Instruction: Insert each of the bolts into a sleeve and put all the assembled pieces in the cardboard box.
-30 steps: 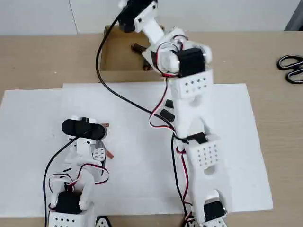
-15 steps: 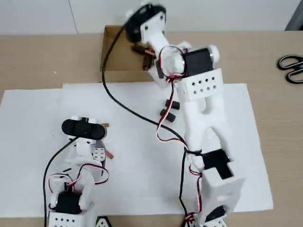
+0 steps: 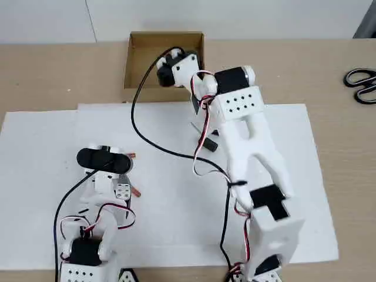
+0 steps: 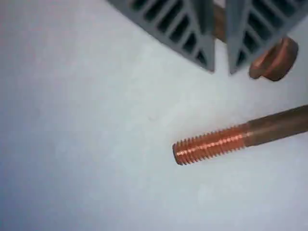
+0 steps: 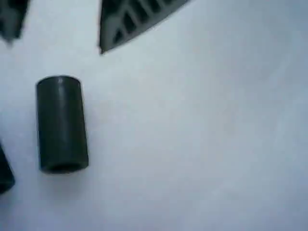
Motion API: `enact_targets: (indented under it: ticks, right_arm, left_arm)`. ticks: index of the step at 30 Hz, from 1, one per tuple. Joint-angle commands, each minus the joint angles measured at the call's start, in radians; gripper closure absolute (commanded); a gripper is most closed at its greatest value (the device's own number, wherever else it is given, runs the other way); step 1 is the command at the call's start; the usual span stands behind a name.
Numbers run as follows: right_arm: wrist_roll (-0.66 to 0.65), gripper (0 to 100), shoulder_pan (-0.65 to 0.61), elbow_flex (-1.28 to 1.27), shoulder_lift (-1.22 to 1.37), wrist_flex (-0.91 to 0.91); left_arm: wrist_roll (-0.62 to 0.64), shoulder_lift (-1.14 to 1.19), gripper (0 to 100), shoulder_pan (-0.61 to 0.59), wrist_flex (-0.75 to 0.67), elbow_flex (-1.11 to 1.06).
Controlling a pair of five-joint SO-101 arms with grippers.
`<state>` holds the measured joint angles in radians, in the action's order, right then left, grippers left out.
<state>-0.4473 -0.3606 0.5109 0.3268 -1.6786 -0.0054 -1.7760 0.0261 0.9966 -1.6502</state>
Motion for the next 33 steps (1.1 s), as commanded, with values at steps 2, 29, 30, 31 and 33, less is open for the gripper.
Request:
enact_targets:
  ticks: [2,29,30,31,33]
  right_arm:
    - [-0.063,83.5,0.01,0.003,0.047,0.015]
    - [-0.118,83.6,0.019,0.005,0.292,0.101]
    - [-0.12,83.6,0.019,0.005,0.297,0.104]
    - [-0.12,83.7,0.019,0.005,0.3,0.11]
    - [-0.12,83.8,0.019,0.005,0.305,0.113]
  left_arm:
    - [-0.003,-0.008,99,-0.003,-0.025,0.005]
    - [-0.003,-0.008,99,-0.003,-0.025,0.005]
    - [-0.003,-0.008,99,-0.003,-0.025,0.005]
    - [-0.003,-0.008,99,-0.003,-0.025,0.005]
    - [-0.003,-0.008,99,-0.003,-0.025,0.005]
